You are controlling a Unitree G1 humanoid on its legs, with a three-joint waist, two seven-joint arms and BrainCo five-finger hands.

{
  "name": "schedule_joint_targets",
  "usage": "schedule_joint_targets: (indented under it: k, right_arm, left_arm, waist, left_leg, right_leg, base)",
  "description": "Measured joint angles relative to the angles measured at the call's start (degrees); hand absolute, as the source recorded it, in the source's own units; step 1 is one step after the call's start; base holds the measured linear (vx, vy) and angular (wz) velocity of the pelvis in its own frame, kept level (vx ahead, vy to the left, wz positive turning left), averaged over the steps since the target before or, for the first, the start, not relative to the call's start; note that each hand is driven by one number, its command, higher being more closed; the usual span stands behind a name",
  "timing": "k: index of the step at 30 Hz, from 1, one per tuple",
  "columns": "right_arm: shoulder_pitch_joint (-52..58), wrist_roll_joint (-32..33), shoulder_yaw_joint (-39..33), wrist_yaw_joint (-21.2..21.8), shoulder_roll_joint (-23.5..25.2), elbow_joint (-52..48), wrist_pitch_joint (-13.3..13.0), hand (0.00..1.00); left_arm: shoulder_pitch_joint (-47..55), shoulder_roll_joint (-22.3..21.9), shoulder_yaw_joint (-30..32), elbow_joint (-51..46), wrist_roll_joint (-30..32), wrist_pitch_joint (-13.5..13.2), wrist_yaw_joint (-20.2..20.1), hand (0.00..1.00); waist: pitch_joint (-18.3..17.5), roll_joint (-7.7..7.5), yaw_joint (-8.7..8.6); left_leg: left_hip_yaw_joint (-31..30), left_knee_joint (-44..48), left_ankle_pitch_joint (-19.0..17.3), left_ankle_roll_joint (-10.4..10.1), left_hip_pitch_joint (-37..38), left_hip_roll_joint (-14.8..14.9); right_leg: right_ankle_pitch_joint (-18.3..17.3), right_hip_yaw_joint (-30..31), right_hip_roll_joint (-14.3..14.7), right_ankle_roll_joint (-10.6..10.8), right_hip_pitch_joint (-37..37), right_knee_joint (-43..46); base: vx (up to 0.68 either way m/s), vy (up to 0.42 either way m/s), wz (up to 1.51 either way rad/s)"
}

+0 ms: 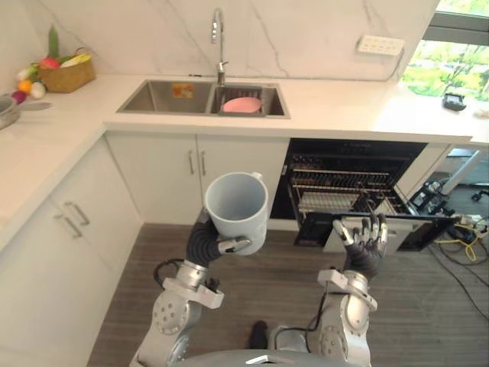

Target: Walk over to the sink, pick up the cup, carry it to the dishwasher, place the cup inside the dishwasher, then close the dishwasher door

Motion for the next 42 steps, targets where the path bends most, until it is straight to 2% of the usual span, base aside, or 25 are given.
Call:
schedule_joint_targets:
  k: [2, 4, 5, 6, 8, 10, 13, 15, 16, 17, 18, 19, 20, 22, 24, 27, 28, 29, 30, 31, 32, 33, 37, 39, 42]
  right_arm:
    - [-1.3, -0.1, 0.7, -0.2, 0.3, -0.2, -0.1, 0.0]
    - [-2.9, -0.1, 0.2, -0.7, 0.2, -0.3, 0.1, 0.0]
    - [-3.3, -0.1, 0.3, -1.8, 0.0, -1.2, 0.4, 0.0]
    - [-3.0, -0.2, 0.3, -2.3, 0.0, -3.1, 0.6, 0.0]
    - [-3.1, -0.2, -0.5, -2.6, -0.3, -5.1, 0.4, 0.0]
    - [-3.4, -0.2, -0.3, -2.7, -0.5, -5.2, 0.3, 0.0]
    - [-5.4, -0.2, 1.6, -2.8, -0.9, -5.5, 1.2, 0.0]
    - [-5.9, -0.3, 3.6, -2.9, -0.8, -7.6, 2.4, 0.0]
    - [-5.8, -0.6, 4.6, -3.1, -0.9, -9.6, 3.6, 0.0]
    - [-5.3, -1.7, 5.0, -3.7, -0.9, -11.4, 4.3, 0.0]
    - [-5.0, -2.2, 4.9, -3.9, -0.9, -11.8, 4.5, 0.0]
    - [-4.5, -2.5, 5.0, -4.0, -0.5, -11.6, 6.0, 0.0]
    - [-4.2, -2.6, 5.5, -3.6, -0.1, -11.8, 6.6, 0.0]
    - [-3.8, -2.6, 6.0, -1.7, -0.2, -12.8, 8.5, 0.0]
    - [-2.8, -2.4, 6.1, 1.2, -0.2, -14.0, 10.1, 0.0]
    - [-3.2, -1.2, 6.1, 6.6, -0.1, -13.2, 12.0, 0.0]
    - [-4.3, -1.1, 6.3, 9.1, -0.1, -11.1, 12.3, 0.0]
    - [-6.3, -0.1, 7.1, 12.4, -0.1, -8.2, 13.3, 0.0]
    - [-6.4, 0.1, 7.1, 13.6, -0.1, -7.7, 13.6, 0.0]
    - [-6.4, 0.1, 7.1, 15.3, -0.2, -6.6, 13.9, 0.0]
    - [-6.4, 0.1, 6.9, 16.0, -0.1, -6.0, 14.0, 0.0]
    - [-6.8, 0.0, 6.8, 16.4, -1.6, -5.3, 14.2, 0.0]
    - [-9.7, -0.1, 7.1, 16.9, -4.5, -3.4, 14.6, 0.0]
    - [-12.3, 0.4, 7.3, 18.1, -4.6, -3.4, 15.8, 0.0]
    - [-14.4, 2.2, 8.6, 19.0, -4.6, -3.2, 17.9, 0.0]
  left_arm:
    - [0.4, -0.3, -0.4, 0.1, 0.2, -0.1, 1.4, 1.0]
    - [-0.2, -1.0, -0.7, 0.1, 1.5, -0.1, 1.8, 1.0]
    - [0.0, -1.9, -0.6, 0.2, 2.3, -0.1, 1.8, 1.0]
    - [0.7, -2.6, -0.7, 1.2, 2.7, -0.5, 1.8, 1.0]
    - [0.9, -3.1, -0.8, 3.8, 3.7, -0.7, 1.8, 1.0]
    - [1.6, -3.0, -0.8, 5.4, 4.7, -0.8, 1.9, 1.0]
    - [1.8, -3.1, -1.5, 5.7, 6.0, -0.8, 3.6, 1.0]
    - [1.3, -3.1, -2.1, 5.5, 6.4, -0.5, 5.6, 1.0]
    - [0.9, -3.1, -2.8, 4.5, 6.6, 0.7, 6.7, 1.0]
    - [0.6, -3.1, -3.6, 2.5, 6.6, 1.2, 7.2, 1.0]
    - [0.2, -2.9, -4.3, 1.5, 6.7, 1.4, 7.3, 1.0]
    - [-0.5, -2.2, -4.7, 0.8, 6.6, 1.8, 7.4, 1.0]
    - [-1.2, -2.0, -4.7, -0.3, 6.5, 2.0, 7.6, 1.0]
    - [-3.3, -1.7, -4.9, -1.0, 6.4, 2.4, 7.9, 1.0]
    - [-4.1, -1.7, -4.9, -1.0, 5.9, 3.0, 8.3, 1.0]
    - [-4.1, -1.7, -4.5, -0.8, 5.6, 3.5, 10.4, 1.0]
    - [-4.1, -1.8, -3.8, -0.7, 6.4, 4.2, 12.5, 1.0]
    - [-4.6, -1.8, -1.8, -0.1, 7.7, 5.4, 15.2, 1.0]
    - [-5.2, -1.9, -1.1, 0.6, 8.0, 5.7, 16.1, 1.0]
    - [-6.7, -1.9, 0.3, 2.0, 8.6, 6.3, 17.4, 1.0]
    - [-7.7, -2.0, 1.1, 2.9, 9.0, 6.5, 18.2, 1.0]
    - [-8.4, -2.7, 1.7, 3.7, 9.1, 6.7, 19.5, 1.0]
    - [-8.7, -3.0, 4.0, 3.7, 12.8, 7.9, 24.4, 1.0]
    - [-9.6, -3.1, 6.3, 3.7, 15.1, 8.4, 28.0, 1.0]
    - [-10.1, -3.0, 8.6, 4.1, 19.4, 9.5, 31.6, 1.0]
  waist:
    - [-0.5, 1.15, -0.19]
    - [-0.7, 2.26, -0.35]
    - [-0.6, 3.01, -0.16]
    - [-0.5, 2.91, 0.83]
    - [-0.6, 2.63, 1.1]
    - [-1.1, 1.55, 1.93]
    - [-1.1, 1.27, 3.92]
    - [-1.0, 1.17, 4.56]
    - [-1.1, 1.51, 4.39]
    - [-1.5, 2.34, 4.3]
    - [-1.7, 2.8, 4.19]
    - [-2.4, 0.5, 4.14]
    - [-2.9, -1.7, 3.89]
    - [-2.4, -3.68, 3.72]
    - [-2.4, -3.76, 3.58]
    - [-2.3, -3.33, 3.67]
    - [-2.2, -3.3, 4.01]
    - [-2.4, -3.57, 4.19]
    - [-2.4, -3.56, 3.82]
    - [-2.5, -3.82, 3.11]
    - [-2.7, -4.0, 2.93]
    - [-2.6, -2.89, 3.63]
    - [-2.8, -0.88, 4.52]
    - [-2.6, -1.42, 5.04]
    - [-2.1, -2.31, 5.38]
  left_leg:
    - [2.3, 12.0, 0.9, -0.4, -3.9, 3.5]
    - [2.9, 26.7, 5.6, 0.4, -10.3, 7.5]
    - [2.5, 38.4, 16.4, 1.0, -16.1, 11.4]
    - [1.4, 47.1, 21.9, 0.4, -20.9, 14.1]
    - [-1.3, 51.1, 17.4, 0.3, -27.3, 14.5]
    - [-2.2, 43.1, 11.4, 0.8, -30.7, 12.2]
    - [-7.5, 19.4, 8.3, 0.0, -31.3, 6.4]
    - [-12.3, 9.4, 10.3, -1.4, -31.4, 3.4]
    - [-13.9, 4.4, 14.4, -1.4, -31.2, 2.7]
    - [-14.7, -0.2, 21.6, -0.8, -31.2, 3.2]
    - [-14.8, -0.2, 23.9, -3.9, -31.4, 3.7]
    - [-12.5, 0.3, 22.9, -2.3, -29.8, 2.5]
    - [-10.9, -1.2, 22.4, -1.5, -28.9, 1.3]
    - [-9.0, -1.7, 21.4, -0.3, -27.7, 0.2]
    - [-7.3, -1.7, 19.8, 0.5, -26.3, -0.1]
    - [-1.7, -2.2, 17.6, 1.3, -23.9, 0.9]
    - [1.4, -3.8, 17.9, 1.6, -22.8, 1.2]
    - [4.8, -5.0, 18.0, 1.5, -21.7, 1.4]
    - [5.4, -4.9, 18.0, 1.4, -21.9, 1.6]
    - [5.4, -3.3, 17.8, 1.0, -23.2, 2.0]
    - [3.4, -2.0, 17.7, 0.8, -24.5, 1.7]
    - [-2.6, -2.0, 17.9, -0.1, -25.6, 1.9]
    - [-3.9, -6.5, 20.4, -0.5, -25.4, 2.0]
    - [-3.8, -8.0, 21.5, -0.7, -26.4, 1.8]
    - [-3.8, -9.9, 22.8, -0.5, -26.2, 1.5]
  right_leg:
    - [-3.0, 1.3, 3.4, 0.2, 0.1, 0.1]
    - [-4.6, 1.5, 6.6, -0.4, 2.0, -2.1]
    - [-5.4, 1.6, 9.0, -0.5, 5.0, -4.9]
    - [-5.3, 2.5, 11.1, -0.5, 8.3, -8.2]
    - [-5.4, 5.0, 13.3, -1.2, 12.2, -12.2]
    - [-5.1, 9.4, 13.5, -1.7, 15.2, -15.7]
    - [-4.8, 18.4, 12.6, -0.6, 18.4, -17.5]
    - [-5.9, 23.6, 11.2, 0.8, 19.9, -17.5]
    - [-7.0, 25.7, 10.6, 2.3, 20.8, -17.0]
    - [-9.2, 26.9, 10.8, 4.0, 21.6, -16.1]
    - [-10.3, 27.4, 10.8, 4.6, 22.0, -15.5]
    - [-11.5, 28.4, 8.6, 5.4, 22.0, -14.2]
    - [-11.8, 28.0, 6.7, 6.0, 21.6, -13.5]
    - [-11.7, 28.2, 4.9, 6.8, 21.7, -13.3]
    - [-11.1, 27.5, 4.0, 7.8, 21.6, -11.7]
    - [-11.4, 16.5, 1.0, 8.1, 16.8, -4.0]
    - [-12.0, 11.6, -1.1, 7.0, 15.7, -2.9]
    - [-12.8, 4.4, -4.9, 4.4, 14.3, -2.6]
    - [-12.4, 2.7, -6.1, 3.8, 14.0, -3.5]
    - [-9.5, 2.3, -7.1, 5.2, 14.0, -6.5]
    - [-7.7, 2.5, -6.4, 7.7, 13.9, -7.7]
    - [-6.6, 2.9, -5.4, 7.7, 13.9, -8.5]
    - [-3.1, 3.9, -3.6, 7.4, 14.1, -13.9]
    - [-0.3, 4.5, -2.5, 8.8, 15.6, -20.4]
    - [0.7, 4.5, -2.3, 9.3, 15.9, -22.6]
  base:
    - [0.5, -0.197, -0.85]
    - [0.41, -0.149, -0.58]
    - [0.44, -0.066, -0.81]
    - [0.45, -0.048, -0.88]
    - [0.44, -0.048, -0.79]
    - [0.44, -0.039, -0.92]
    - [0.45, 0.084, -1.62]
    - [0.43, 0.188, -1.37]
    - [0.42, 0.215, -1.19]
    - [0.42, 0.231, -1.07]
    - [0.37, 0.258, -0.83]
    - [0.41, 0.294, -0.6]
    - [0.38, 0.277, -0.55]
    - [0.21, 0.195, -0.42]
    - [0.12, 0.183, -0.44]
    - [0.03, 0.124, -0.93]
    - [-0.02, 0.062, -1.71]
    - [-0.03, 0.053, -1.48]
    - [-0.03, 0.03, -0.98]
    - [0.0, 0.018, -0.09]
    - [0.0, 0.0, 0.0]
    - [0.02, -0.058, -0.02]
    - [-0.06, -0.021, -0.05]
    - [-0.09, 0.024, -0.01]
    - [-0.08, 0.008, 0.04]
